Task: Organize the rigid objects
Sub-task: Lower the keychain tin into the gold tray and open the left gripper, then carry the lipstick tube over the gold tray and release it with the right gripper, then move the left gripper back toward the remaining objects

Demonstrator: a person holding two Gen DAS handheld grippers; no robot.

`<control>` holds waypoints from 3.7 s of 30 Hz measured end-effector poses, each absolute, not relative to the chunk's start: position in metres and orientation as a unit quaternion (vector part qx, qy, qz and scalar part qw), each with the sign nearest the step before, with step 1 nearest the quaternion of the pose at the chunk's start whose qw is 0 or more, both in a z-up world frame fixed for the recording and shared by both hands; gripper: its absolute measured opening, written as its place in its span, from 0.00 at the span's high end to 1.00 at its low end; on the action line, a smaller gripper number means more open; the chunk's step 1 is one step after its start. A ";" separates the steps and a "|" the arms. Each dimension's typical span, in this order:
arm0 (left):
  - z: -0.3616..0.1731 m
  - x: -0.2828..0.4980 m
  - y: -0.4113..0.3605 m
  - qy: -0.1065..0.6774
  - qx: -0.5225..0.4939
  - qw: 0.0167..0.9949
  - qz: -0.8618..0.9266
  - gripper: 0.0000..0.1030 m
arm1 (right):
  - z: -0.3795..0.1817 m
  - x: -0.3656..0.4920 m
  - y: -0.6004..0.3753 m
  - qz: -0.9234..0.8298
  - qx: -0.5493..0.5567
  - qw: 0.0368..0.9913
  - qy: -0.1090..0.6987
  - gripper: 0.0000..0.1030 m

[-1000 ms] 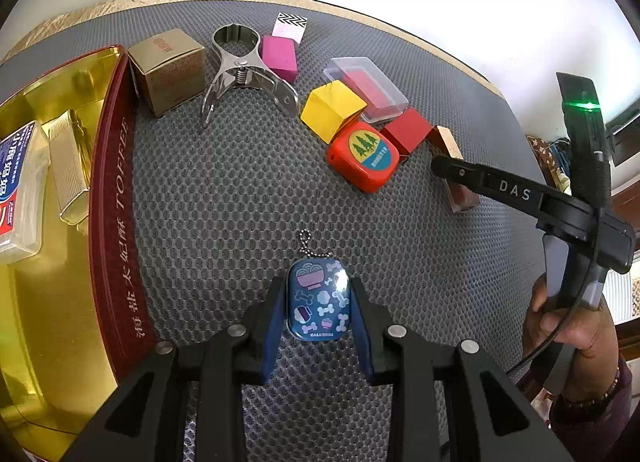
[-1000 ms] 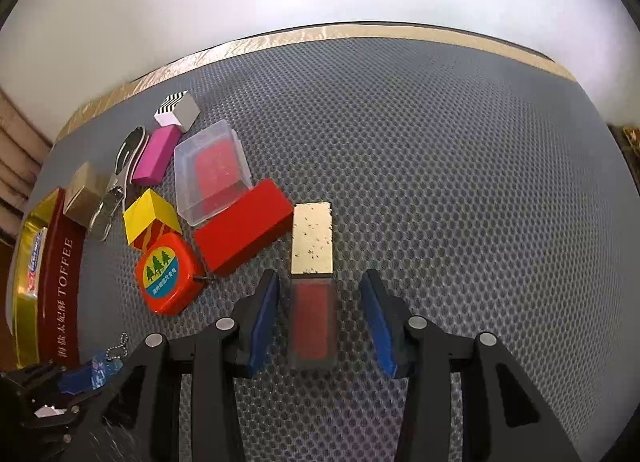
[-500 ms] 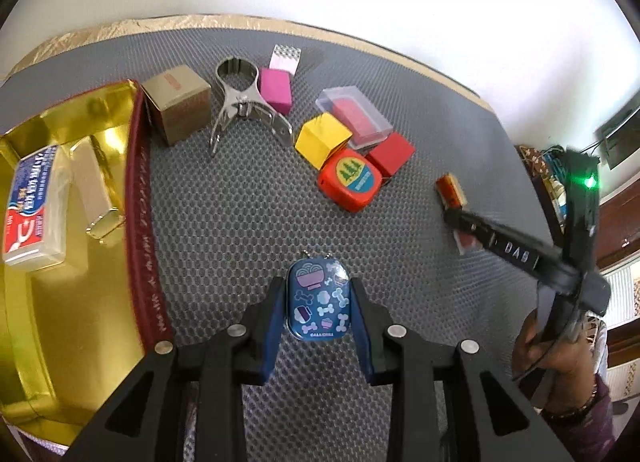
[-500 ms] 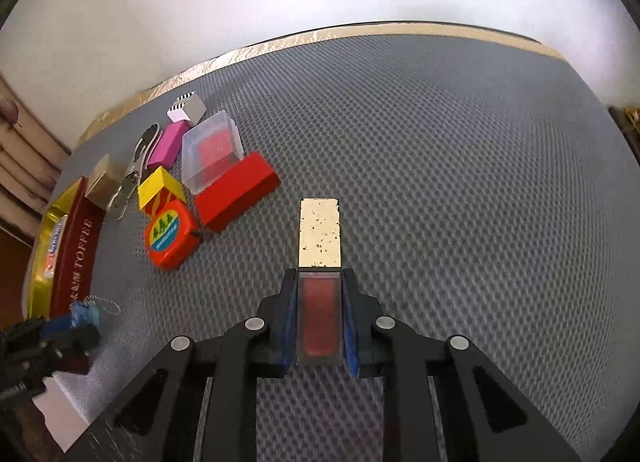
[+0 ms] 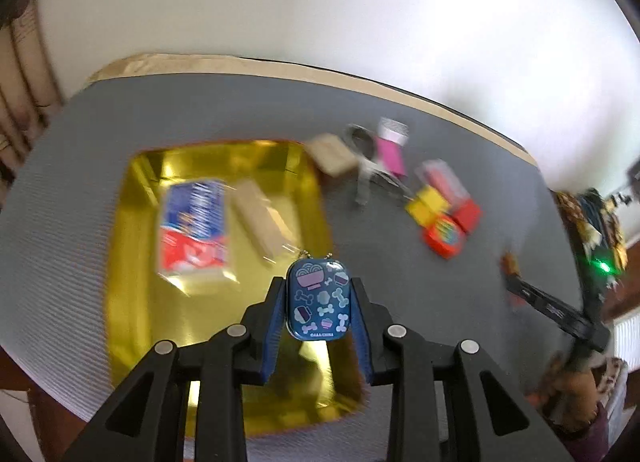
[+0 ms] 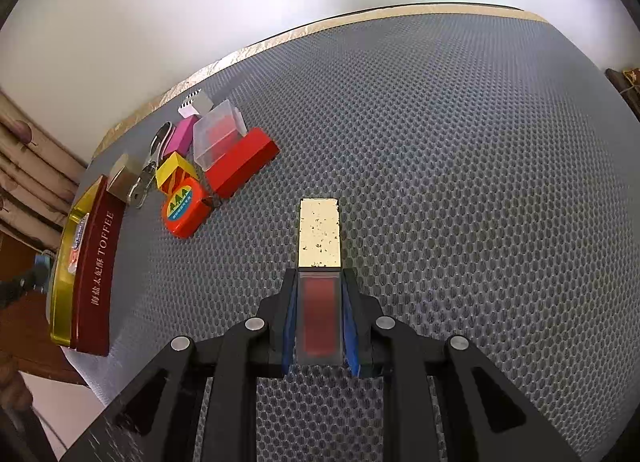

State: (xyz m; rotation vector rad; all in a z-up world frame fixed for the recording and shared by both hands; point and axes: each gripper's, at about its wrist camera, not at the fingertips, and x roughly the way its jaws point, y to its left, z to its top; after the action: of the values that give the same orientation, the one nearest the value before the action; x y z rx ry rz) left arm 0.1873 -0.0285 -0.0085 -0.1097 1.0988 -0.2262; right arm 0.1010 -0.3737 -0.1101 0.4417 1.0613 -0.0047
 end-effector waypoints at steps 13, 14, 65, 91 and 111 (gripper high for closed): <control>-0.041 0.254 -0.017 0.539 -0.050 0.838 -0.076 0.70 | -0.108 0.098 -0.380 0.000 0.216 0.837 0.503 0.81; -0.044 0.261 -0.020 0.540 -0.050 0.837 -0.075 0.70 | -0.108 0.098 -0.381 0.000 0.217 0.837 0.502 0.81; -0.018 0.095 0.093 0.450 -0.078 0.882 0.117 0.51 | -0.026 0.140 -0.237 0.211 0.292 0.782 0.508 0.81; -0.034 0.101 0.120 0.477 -0.118 0.863 0.118 0.51 | -0.063 0.258 -0.019 0.218 0.264 0.737 0.583 0.79; -0.022 0.090 0.072 0.447 -0.017 0.888 0.110 0.51 | -0.059 0.135 -0.225 0.041 0.079 0.880 0.467 0.55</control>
State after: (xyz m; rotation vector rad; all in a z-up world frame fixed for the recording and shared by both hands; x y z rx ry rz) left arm 0.0905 0.0719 -0.0218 -0.0354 0.9286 0.2284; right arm 0.1346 -0.2255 -0.0593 0.1639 0.9729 0.0845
